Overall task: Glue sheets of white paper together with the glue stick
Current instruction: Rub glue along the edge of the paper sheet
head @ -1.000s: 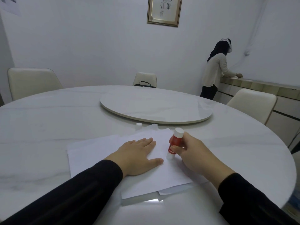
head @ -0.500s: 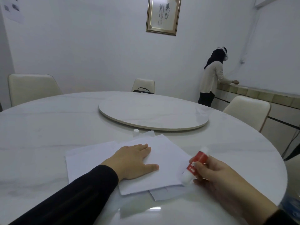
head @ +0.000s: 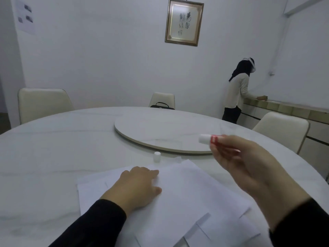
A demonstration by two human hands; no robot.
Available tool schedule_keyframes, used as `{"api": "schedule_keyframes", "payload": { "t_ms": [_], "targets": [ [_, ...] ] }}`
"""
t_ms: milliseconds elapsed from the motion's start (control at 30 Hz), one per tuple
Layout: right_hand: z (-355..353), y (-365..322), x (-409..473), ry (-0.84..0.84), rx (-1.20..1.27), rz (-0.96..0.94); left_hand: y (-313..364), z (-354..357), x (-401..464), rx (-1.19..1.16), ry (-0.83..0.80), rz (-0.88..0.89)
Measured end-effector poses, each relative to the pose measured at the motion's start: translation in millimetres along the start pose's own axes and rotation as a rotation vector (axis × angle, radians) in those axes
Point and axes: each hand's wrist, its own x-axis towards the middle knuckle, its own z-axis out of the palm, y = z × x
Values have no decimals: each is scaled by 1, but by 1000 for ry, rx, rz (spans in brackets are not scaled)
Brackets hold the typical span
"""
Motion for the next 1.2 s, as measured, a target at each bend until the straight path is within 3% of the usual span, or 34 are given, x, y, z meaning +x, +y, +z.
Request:
{"api": "schedule_keyframes", "payload": {
  "t_ms": [300, 600, 700, 767, 900, 1000, 1200],
  "targets": [
    [51, 83, 92, -9, -466, 111, 6, 5, -2, -34, 112, -18],
    [51, 102, 100, 154, -10, 261, 3, 8, 1, -36, 127, -4],
    [47, 102, 95, 86, 52, 272, 4, 9, 1, -26, 131, -3],
    [47, 105, 93, 31, -85, 201, 4, 9, 1, -27, 135, -6],
    [53, 115, 94, -26, -717, -77, 4, 10, 1, -14, 140, -13],
    [61, 125, 97, -61, -1013, -167, 3, 9, 2, -9, 144, -3],
    [56, 147, 103, -54, -1178, -147, 3, 9, 1, -25, 150, 10]
  ]
}}
